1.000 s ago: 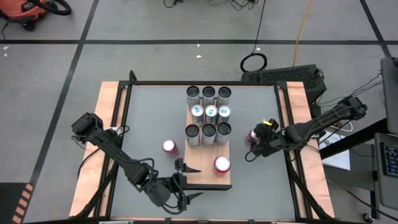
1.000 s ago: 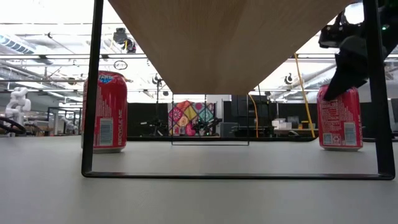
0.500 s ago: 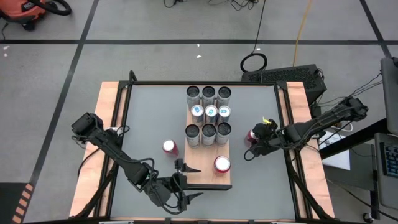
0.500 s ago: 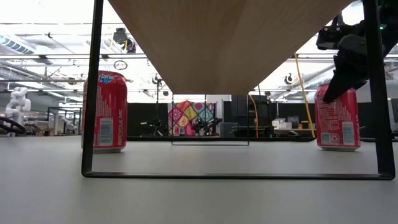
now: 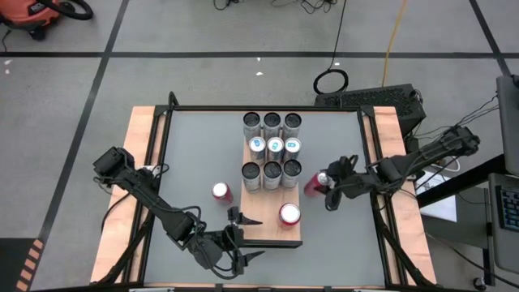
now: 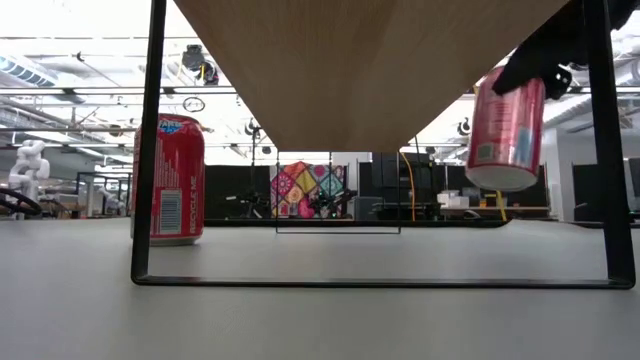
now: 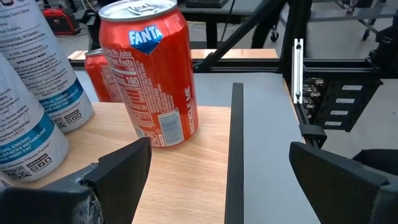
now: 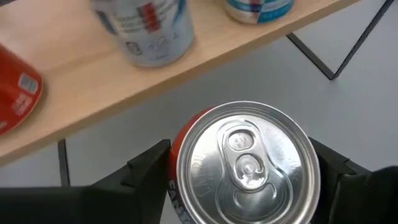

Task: Place canned beverage on shelf
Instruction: Put the right red soda can on the shelf aligned with the other red soda can

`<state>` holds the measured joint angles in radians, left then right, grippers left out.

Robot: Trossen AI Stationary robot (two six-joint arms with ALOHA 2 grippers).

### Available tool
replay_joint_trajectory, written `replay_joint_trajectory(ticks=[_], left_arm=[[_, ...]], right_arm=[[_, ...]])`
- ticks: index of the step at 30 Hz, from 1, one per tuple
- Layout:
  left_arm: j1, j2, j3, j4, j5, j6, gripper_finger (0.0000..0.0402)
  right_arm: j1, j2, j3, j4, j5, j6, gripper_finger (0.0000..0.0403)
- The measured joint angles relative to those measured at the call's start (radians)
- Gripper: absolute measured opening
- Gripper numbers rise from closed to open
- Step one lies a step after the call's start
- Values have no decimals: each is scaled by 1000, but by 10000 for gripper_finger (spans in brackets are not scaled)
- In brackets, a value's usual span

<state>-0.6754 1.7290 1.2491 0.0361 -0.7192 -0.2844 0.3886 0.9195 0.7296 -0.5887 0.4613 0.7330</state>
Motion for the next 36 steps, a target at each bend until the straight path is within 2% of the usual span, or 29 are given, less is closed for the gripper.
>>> replay_joint_trajectory(ticks=[12, 27, 32, 36], left_arm=[[2, 0, 0, 4, -4, 1, 380], [2, 0, 0, 9, -23, 1, 380], [2, 0, 0, 61, -48, 6, 380], [-19, -20, 1, 157, -52, 103, 380]], right_arm=[[90, -40, 19, 1, 1, 47, 234], [246, -31, 464, -170, -6, -119, 233], [285, -28, 489, -24, 14, -251, 233], [316, 2, 489, 120, 12, -370, 233]])
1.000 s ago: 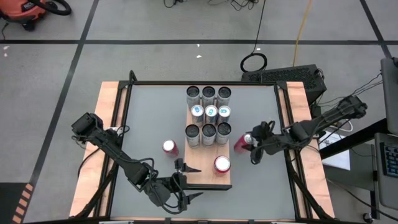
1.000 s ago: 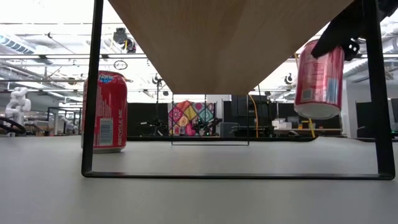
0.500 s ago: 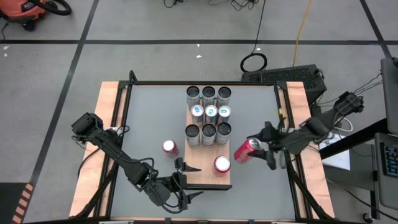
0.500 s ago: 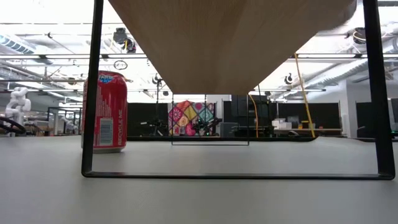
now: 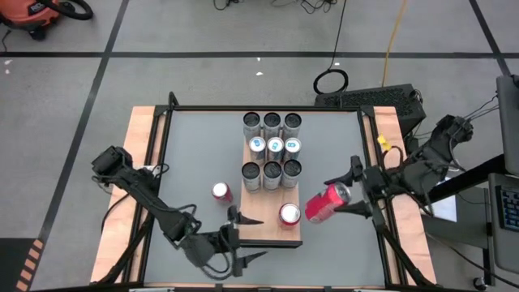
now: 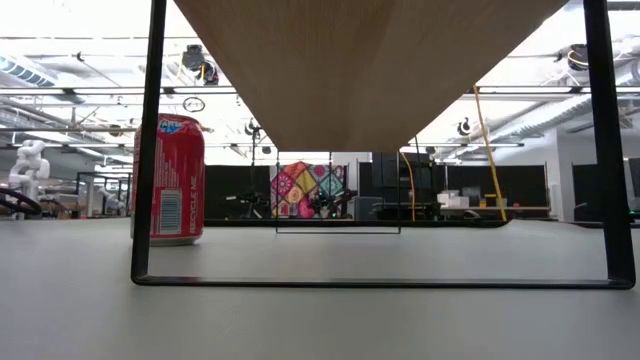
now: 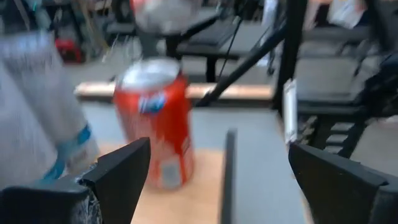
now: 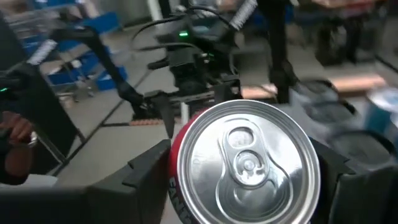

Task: Place canned beverage on shelf
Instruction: Put the right red soda can on the shelf aligned with the other red soda can

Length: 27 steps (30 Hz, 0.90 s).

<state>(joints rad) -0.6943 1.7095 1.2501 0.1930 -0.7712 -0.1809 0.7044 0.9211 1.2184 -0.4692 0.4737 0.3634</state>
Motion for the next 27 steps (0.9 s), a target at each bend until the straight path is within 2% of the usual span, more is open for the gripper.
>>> replay_joint_trajectory(ticks=[7, 12, 17, 22, 25, 27], left_arm=[[-42, -20, 50, 205, -103, 310, 380], [-36, -20, 61, 325, -114, 477, 380], [-19, -20, 61, 331, -152, 507, 380], [-1, -20, 61, 330, -151, 508, 380], [8, -19, 60, 316, -133, 504, 380], [10, -18, 59, 319, -84, 502, 380]], right_arm=[[14, 123, 0, 313, 2, -215, 233], [14, 224, -1, 518, 34, -335, 233], [14, 297, -1, 647, 89, -419, 233], [6, 369, -1, 786, 87, -487, 233], [2, 402, -1, 835, 83, -538, 233], [-2, 418, -1, 857, 81, -590, 233]])
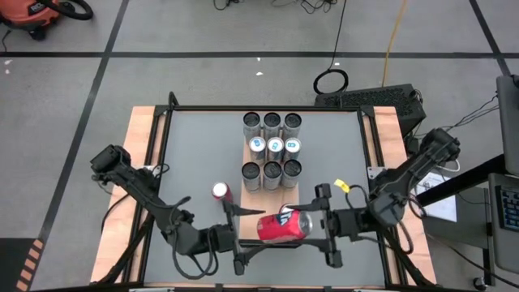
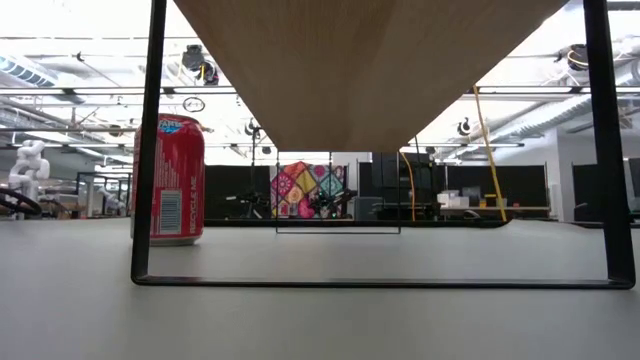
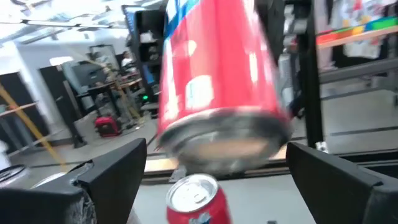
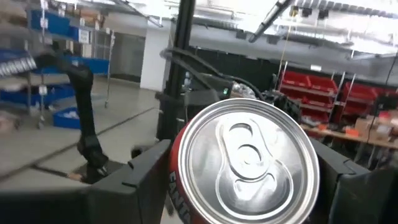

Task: Place canned beverage on shelf
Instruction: Put the right red soda can on the shelf aligned with the other red soda can

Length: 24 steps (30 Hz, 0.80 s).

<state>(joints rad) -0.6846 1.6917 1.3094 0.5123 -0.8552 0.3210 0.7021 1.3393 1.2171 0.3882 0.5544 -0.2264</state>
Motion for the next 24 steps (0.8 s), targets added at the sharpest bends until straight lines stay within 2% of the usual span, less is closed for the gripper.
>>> replay_joint_trajectory(ticks=[3, 9, 14, 18, 21, 24], left_arm=[[0, 0, 0, 6, 48, -7, 380], [0, 0, 0, 2, 59, -27, 380], [2, 0, 0, -27, 68, -47, 380], [5, 0, 0, -61, 68, -79, 379], [5, 0, 0, -58, 66, -80, 367], [4, 0, 0, -61, 66, -80, 338]], right_arm=[[-5, 25, 0, 5, -6, -63, 233], [-23, 57, -1, 4, -18, -92, 233], [-36, 72, -1, 35, -114, -108, 233], [-37, 71, -1, 51, -137, -111, 233], [-38, 70, -1, 50, -137, -111, 233], [-38, 70, -1, 42, -136, -103, 233]])
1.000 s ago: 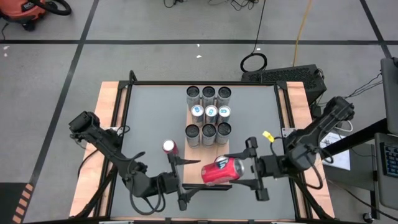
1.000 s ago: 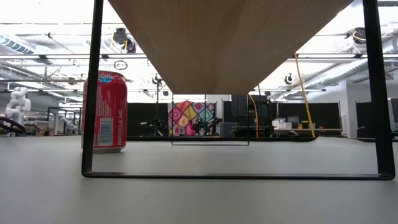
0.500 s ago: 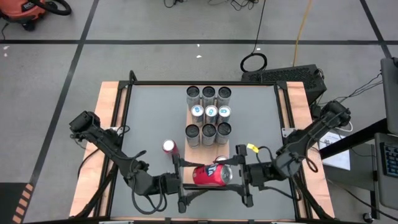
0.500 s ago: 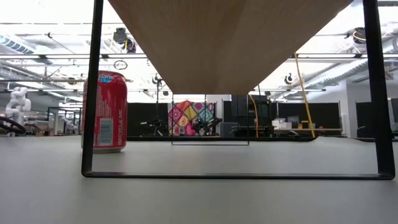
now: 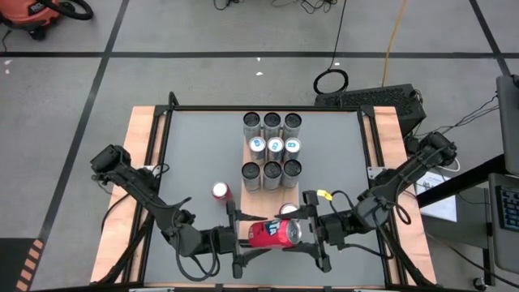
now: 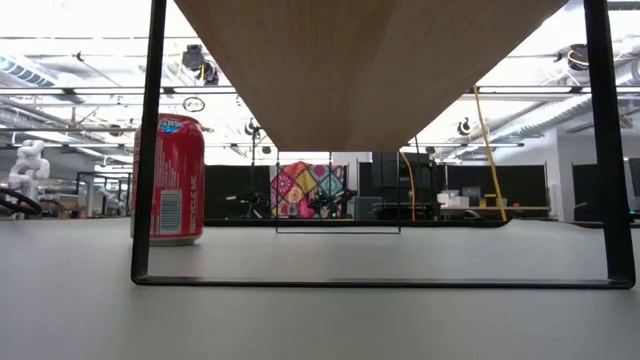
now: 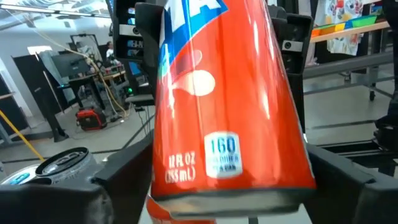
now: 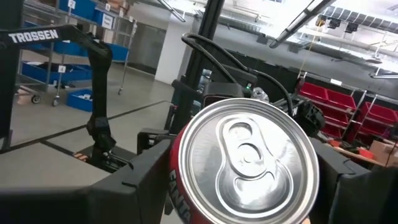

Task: Place canned beverage on shelf
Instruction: Put the right red soda can on the shelf aligned with the other red soda can

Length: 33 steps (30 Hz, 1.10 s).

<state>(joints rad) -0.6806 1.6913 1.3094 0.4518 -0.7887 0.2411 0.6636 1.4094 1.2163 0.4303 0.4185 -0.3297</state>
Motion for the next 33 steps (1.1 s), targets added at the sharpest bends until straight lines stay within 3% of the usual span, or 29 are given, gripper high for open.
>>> replay_joint_trajectory(ticks=[5, 10, 17, 22, 27, 33], left_arm=[[0, 0, 0, -2, -6, -1, 286], [-7, 0, 0, -38, -3, -42, 288], [-45, 0, -1, -88, 41, -174, 295], [-54, 0, -1, -83, 177, -275, 295], [-26, 4, 0, -70, 344, -406, 296], [27, 19, 0, -62, 468, -482, 296]], right_arm=[[0, -1, 0, -18, 5, 4, 238], [0, -2, 2, -81, 4, 42, 269], [21, -20, 2, -275, -46, 82, 349], [32, -24, 1, -322, -113, 16, 377], [32, -18, 1, -238, -271, -35, 379], [32, 38, 1, -97, -292, -111, 379]])
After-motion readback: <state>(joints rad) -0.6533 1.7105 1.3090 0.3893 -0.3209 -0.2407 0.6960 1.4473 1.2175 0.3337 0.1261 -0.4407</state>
